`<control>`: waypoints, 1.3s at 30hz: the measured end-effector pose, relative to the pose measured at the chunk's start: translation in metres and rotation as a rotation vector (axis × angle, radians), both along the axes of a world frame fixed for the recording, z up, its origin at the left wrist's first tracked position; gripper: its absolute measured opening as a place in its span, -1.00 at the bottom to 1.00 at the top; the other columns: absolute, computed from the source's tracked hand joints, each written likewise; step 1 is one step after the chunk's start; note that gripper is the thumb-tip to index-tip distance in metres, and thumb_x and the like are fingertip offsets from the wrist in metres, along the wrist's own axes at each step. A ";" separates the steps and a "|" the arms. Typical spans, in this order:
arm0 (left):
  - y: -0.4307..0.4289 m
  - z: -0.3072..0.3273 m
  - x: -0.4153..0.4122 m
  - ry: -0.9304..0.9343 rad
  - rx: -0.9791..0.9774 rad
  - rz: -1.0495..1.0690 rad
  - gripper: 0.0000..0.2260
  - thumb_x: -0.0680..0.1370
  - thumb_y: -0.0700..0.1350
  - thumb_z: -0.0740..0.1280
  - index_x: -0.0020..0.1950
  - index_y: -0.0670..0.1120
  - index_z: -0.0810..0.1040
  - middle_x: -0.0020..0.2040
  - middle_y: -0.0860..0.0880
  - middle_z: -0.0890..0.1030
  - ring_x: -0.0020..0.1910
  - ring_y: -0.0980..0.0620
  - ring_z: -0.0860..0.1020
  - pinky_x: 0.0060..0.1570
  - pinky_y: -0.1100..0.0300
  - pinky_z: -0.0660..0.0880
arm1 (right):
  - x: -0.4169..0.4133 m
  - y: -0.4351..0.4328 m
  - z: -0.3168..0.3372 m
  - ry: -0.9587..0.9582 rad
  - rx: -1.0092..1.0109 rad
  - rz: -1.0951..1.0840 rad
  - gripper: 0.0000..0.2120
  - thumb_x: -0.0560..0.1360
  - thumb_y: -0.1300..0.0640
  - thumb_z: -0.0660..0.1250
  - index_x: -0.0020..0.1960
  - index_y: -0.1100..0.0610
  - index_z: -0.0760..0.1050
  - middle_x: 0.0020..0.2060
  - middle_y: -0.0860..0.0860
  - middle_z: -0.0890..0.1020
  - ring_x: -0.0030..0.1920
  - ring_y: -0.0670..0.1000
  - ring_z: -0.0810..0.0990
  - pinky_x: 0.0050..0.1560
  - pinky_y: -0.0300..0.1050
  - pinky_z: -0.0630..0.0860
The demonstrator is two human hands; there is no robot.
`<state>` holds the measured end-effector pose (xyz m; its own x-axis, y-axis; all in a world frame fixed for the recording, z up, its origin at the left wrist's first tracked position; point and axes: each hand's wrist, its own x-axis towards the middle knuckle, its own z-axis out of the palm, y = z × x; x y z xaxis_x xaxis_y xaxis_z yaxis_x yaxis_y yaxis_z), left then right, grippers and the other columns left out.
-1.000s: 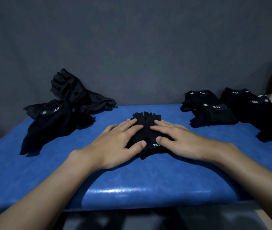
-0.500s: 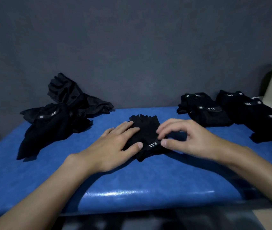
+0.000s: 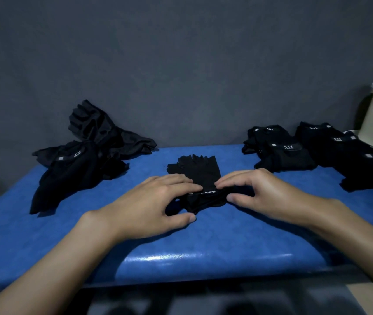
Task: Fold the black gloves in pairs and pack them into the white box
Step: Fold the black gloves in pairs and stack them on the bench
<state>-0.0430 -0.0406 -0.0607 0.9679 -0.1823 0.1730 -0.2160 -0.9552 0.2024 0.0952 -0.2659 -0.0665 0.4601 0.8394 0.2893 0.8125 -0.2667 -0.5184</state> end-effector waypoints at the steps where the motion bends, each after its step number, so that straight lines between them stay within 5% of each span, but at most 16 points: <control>1: 0.000 -0.001 0.000 -0.004 -0.005 -0.003 -0.36 0.44 0.38 0.18 0.50 0.21 0.33 0.48 0.23 0.33 0.46 0.34 0.15 0.47 0.31 0.12 | -0.001 0.001 -0.001 -0.026 0.010 -0.010 -0.74 0.51 0.22 0.39 0.18 0.05 0.62 0.08 -0.18 0.65 0.13 -0.25 0.57 0.22 -0.25 0.46; 7: 0.002 -0.004 0.002 -0.045 -0.116 0.002 -0.36 0.40 0.31 0.35 0.45 0.16 0.39 0.28 0.25 0.51 0.27 0.31 0.43 0.30 0.24 0.38 | -0.005 0.005 -0.001 0.033 0.094 -0.077 -0.83 0.58 0.22 0.28 0.07 0.03 0.61 -0.12 -0.14 0.68 -0.05 -0.19 0.62 0.02 -0.22 0.53; 11: -0.002 -0.006 0.005 -0.079 -0.388 0.024 -0.75 0.50 0.04 0.45 0.15 0.05 0.60 -0.06 0.12 0.65 -0.08 0.14 0.59 -0.01 0.04 0.54 | -0.004 0.007 0.002 0.175 0.165 -0.088 -0.83 0.58 0.26 0.27 0.04 0.07 0.61 -0.11 -0.04 0.69 -0.06 -0.05 0.64 0.05 -0.08 0.57; 13: -0.005 -0.005 0.005 -0.061 -0.544 0.053 -0.84 0.55 0.00 0.40 0.07 -0.02 0.63 -0.11 0.03 0.68 -0.09 0.04 0.63 0.00 -0.04 0.55 | -0.005 0.009 0.005 0.269 0.217 -0.084 -0.81 0.59 0.26 0.27 0.04 0.03 0.59 -0.07 0.03 0.71 -0.02 0.00 0.66 0.09 -0.08 0.56; 16: -0.007 -0.005 0.008 -0.055 -0.744 0.072 -0.88 0.61 -0.15 0.35 0.11 -0.09 0.64 0.01 0.02 0.73 0.04 0.08 0.67 0.12 0.15 0.57 | -0.008 0.010 0.011 0.412 0.337 -0.096 -0.85 0.57 0.06 0.27 0.09 -0.03 0.58 -0.05 -0.08 0.71 0.00 -0.17 0.64 0.12 -0.21 0.53; 19: -0.008 -0.005 0.012 -0.079 -0.866 0.111 -0.89 0.62 -0.20 0.31 0.04 -0.13 0.64 -0.10 0.05 0.73 -0.13 0.19 0.64 -0.07 0.30 0.54 | -0.004 0.008 0.012 0.545 0.331 -0.102 -0.48 0.43 -0.16 0.35 0.32 0.04 0.47 -0.05 -0.02 0.71 0.04 -0.20 0.62 0.18 -0.20 0.48; 21: -0.008 -0.006 0.016 -0.097 -0.924 0.151 -0.86 0.63 -0.16 0.31 -0.07 -0.13 0.64 -0.23 0.01 0.69 -0.22 0.16 0.60 -0.15 0.27 0.49 | -0.004 0.008 0.009 0.551 0.270 -0.073 -0.50 0.45 -0.04 0.45 0.35 0.04 0.45 -0.06 0.17 0.67 0.03 0.02 0.65 0.24 0.01 0.50; 23: -0.007 -0.008 0.021 -0.115 -0.961 0.177 -0.76 0.61 -0.04 0.35 -0.13 -0.18 0.61 -0.24 -0.26 0.63 -0.25 0.04 0.53 -0.16 0.10 0.45 | -0.005 0.012 0.007 0.488 0.277 -0.075 -0.71 0.50 0.17 0.42 0.22 0.04 0.55 -0.02 0.16 0.69 0.08 0.13 0.65 0.24 0.08 0.51; 25: -0.008 -0.010 0.025 -0.136 -0.983 0.197 -0.72 0.60 0.02 0.35 -0.12 -0.19 0.61 -0.19 -0.32 0.63 -0.25 0.00 0.52 -0.15 0.06 0.45 | -0.005 0.017 0.005 0.481 0.335 -0.110 -0.80 0.53 0.26 0.37 0.13 0.09 0.59 -0.02 0.09 0.71 0.07 0.07 0.66 0.21 0.02 0.55; 31: -0.010 -0.012 0.038 -0.240 -1.009 0.267 -0.87 0.60 -0.08 0.35 0.12 -0.07 0.57 -0.37 0.17 0.60 -0.35 0.25 0.55 -0.30 0.41 0.41 | 0.000 0.031 0.001 0.522 0.379 -0.204 -0.91 0.56 0.21 0.33 0.05 0.15 0.57 -0.13 0.09 0.72 -0.06 0.03 0.68 0.08 -0.04 0.55; 36: -0.005 -0.016 0.043 -0.276 -0.933 0.325 -0.77 0.59 0.00 0.36 0.21 0.01 0.48 -0.33 0.14 0.58 -0.31 0.22 0.51 -0.25 0.39 0.39 | 0.006 0.044 -0.006 0.487 0.367 -0.293 -0.91 0.55 0.11 0.35 -0.01 0.12 0.57 -0.15 0.31 0.64 -0.20 0.03 0.60 0.06 0.08 0.55; 39: -0.002 -0.018 0.043 -0.268 -0.870 0.357 -0.73 0.59 0.01 0.36 0.25 0.03 0.44 -0.26 0.08 0.61 -0.27 0.18 0.52 -0.17 0.34 0.42 | 0.011 0.050 -0.010 0.447 0.348 -0.368 -0.89 0.54 0.07 0.36 -0.06 0.11 0.56 -0.29 0.27 0.57 -0.29 -0.03 0.53 -0.11 -0.01 0.50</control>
